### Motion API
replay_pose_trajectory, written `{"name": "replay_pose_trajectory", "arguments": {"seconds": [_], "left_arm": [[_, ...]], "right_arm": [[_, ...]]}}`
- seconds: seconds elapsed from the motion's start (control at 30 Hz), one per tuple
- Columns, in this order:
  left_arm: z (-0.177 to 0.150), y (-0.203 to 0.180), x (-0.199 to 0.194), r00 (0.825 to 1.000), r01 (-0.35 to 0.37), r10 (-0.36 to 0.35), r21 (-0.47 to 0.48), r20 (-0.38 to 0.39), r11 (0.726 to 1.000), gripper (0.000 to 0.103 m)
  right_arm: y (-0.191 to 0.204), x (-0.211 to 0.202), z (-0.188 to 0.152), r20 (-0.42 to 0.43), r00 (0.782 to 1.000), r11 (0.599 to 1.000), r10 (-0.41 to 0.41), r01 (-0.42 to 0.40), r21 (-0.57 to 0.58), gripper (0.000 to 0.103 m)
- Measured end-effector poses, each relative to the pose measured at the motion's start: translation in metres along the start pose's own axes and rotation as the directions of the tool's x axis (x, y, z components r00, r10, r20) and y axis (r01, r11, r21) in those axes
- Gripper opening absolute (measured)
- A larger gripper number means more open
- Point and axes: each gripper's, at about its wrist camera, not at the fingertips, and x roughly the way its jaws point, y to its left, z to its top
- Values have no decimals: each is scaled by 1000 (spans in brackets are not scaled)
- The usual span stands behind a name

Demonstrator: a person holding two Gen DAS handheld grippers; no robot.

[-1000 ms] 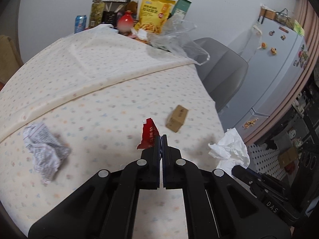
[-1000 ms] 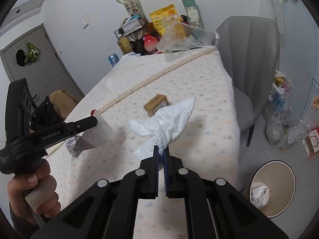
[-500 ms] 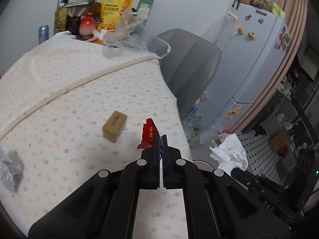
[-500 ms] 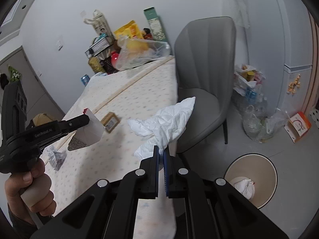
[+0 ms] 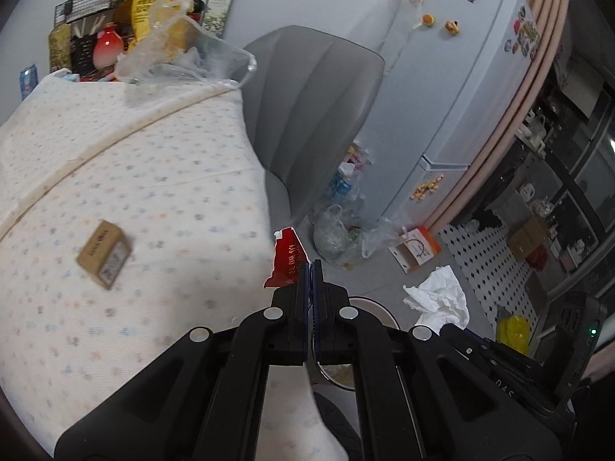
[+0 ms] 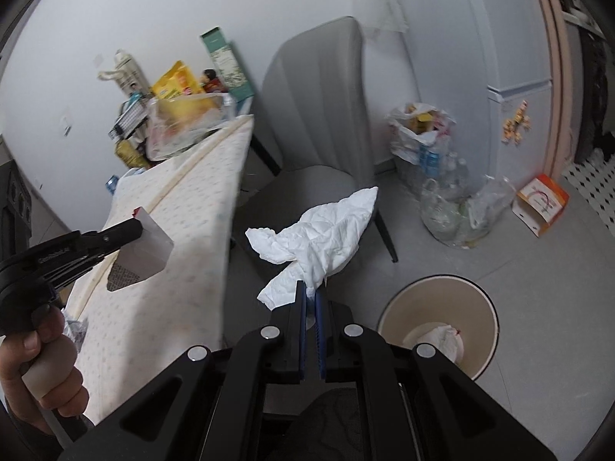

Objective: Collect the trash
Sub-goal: 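Carry the red scrap and tissue over the bin and open both tools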

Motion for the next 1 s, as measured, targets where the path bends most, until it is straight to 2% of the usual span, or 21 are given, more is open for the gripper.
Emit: {"name": "replay_pose_trajectory", "arguments": {"seconds": [0.3, 0.47, 0.7, 0.77, 0.8, 0.83, 1.0], "left_arm": [[3, -40, 38, 999, 19, -16, 55, -47, 998, 2], [-1, -53, 58, 996, 25, -19, 72, -84, 997, 2], [-4, -60, 67, 995, 17, -9, 86, -104, 996, 2], [-6, -63, 69, 994, 16, -6, 90, -111, 996, 2], [-6, -64, 70, 993, 16, -5, 94, -114, 995, 2], [-7, -65, 70, 993, 15, -4, 96, -116, 995, 2], [-10, -73, 75, 992, 14, 1, 113, -129, 994, 2]], "right_arm": [[-57, 16, -4, -24, 998, 994, -61, 63, 93, 5], [-76, 22, -5, -30, 997, 989, -72, 75, 126, 5], [-102, 44, -10, -69, 995, 980, -66, 78, 185, 9], [-112, 57, -14, -97, 993, 974, -69, 88, 207, 18], [-113, 59, -16, -103, 992, 973, -68, 89, 214, 37], [-116, 62, -18, -103, 992, 971, -75, 97, 221, 46], [-124, 64, -31, -120, 990, 966, -72, 99, 240, 46]]}}
